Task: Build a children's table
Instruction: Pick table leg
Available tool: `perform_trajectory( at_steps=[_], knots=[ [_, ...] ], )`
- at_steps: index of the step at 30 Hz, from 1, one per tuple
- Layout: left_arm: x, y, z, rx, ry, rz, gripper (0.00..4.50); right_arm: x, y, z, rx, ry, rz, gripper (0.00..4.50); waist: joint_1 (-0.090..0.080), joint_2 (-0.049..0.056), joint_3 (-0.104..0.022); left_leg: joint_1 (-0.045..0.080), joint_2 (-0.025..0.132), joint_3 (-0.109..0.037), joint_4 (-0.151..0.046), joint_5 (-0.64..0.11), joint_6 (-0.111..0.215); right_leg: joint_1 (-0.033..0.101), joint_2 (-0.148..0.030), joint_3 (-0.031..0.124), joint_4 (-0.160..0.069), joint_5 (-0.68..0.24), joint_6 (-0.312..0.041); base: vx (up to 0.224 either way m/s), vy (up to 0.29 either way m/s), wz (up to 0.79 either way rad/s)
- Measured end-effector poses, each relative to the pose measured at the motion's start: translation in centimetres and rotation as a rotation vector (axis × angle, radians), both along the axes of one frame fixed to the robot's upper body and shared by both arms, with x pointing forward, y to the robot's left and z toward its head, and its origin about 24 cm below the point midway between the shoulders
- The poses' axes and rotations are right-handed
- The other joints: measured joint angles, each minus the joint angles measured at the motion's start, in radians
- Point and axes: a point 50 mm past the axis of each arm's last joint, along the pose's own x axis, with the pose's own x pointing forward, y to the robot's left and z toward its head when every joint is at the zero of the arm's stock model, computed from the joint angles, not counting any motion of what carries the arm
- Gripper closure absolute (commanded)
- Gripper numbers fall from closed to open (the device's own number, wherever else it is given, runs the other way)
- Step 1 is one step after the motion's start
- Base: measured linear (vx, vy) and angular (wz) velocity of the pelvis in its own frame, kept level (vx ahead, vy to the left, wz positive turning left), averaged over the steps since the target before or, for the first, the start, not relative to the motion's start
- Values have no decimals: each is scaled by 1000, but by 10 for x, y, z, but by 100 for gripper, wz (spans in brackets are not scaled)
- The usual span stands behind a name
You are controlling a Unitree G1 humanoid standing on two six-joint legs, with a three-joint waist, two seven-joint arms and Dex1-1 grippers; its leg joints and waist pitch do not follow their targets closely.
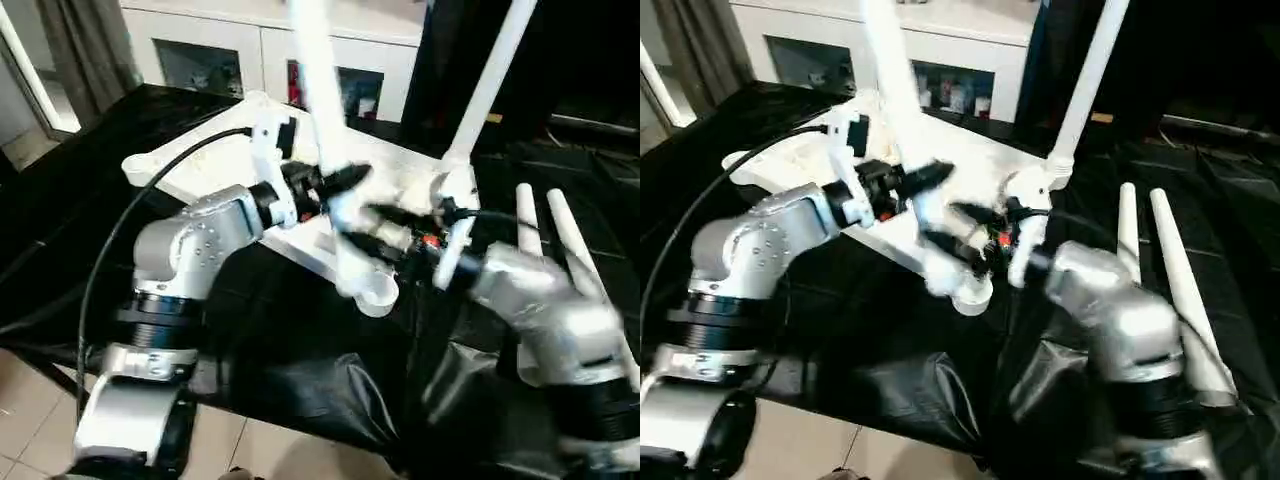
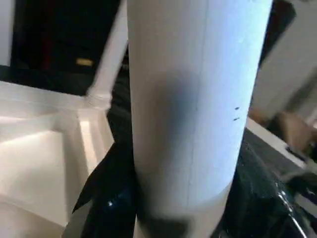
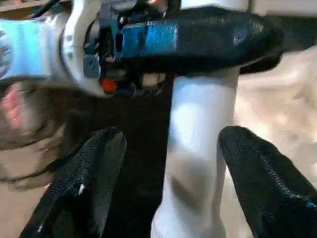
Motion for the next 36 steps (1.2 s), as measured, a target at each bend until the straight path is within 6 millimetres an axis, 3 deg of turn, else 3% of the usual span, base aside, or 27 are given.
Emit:
perform_trajectory(
  at_steps=[5,8,11,22,24,27,36],
  knots=[
    [-3,0,4,-18,11,-63,262,-3,-4,-3,-35,78,29,111,4,-3,1,0,0,0,2,-1,-4,0,-1,0,4,0,0,0,0,0],
    [-7,-5,17,-45,-35,-127,262,-4,-3,-7,-58,117,38,111,10,-5,2,1,0,0,3,0,-5,0,-1,0,6,0,0,0,0,0],
    [-12,-9,24,-74,-63,-184,262,-5,0,-11,-78,143,42,146,16,-5,2,1,0,1,3,0,-5,0,-2,0,7,0,0,0,0,0],
    [-16,-7,22,-73,-43,-217,263,-7,6,-10,-84,135,48,233,21,-6,3,1,0,1,3,1,-6,0,-2,0,7,0,0,0,0,0],
    [-16,-7,22,-73,-42,-217,193,-7,7,-9,-81,132,50,242,21,-6,3,1,0,1,3,1,-6,0,-2,0,7,0,0,0,0,0],
    [-15,-11,21,-82,-33,-192,186,-6,9,-11,-80,135,22,246,24,-6,3,1,0,1,3,1,-6,0,-2,0,7,0,0,0,0,0],
    [-10,-19,13,-112,-21,-16,104,-3,19,-18,-69,149,-75,251,20,-6,3,1,0,1,3,1,-7,0,-2,0,7,0,1,0,0,0]
  ],
)
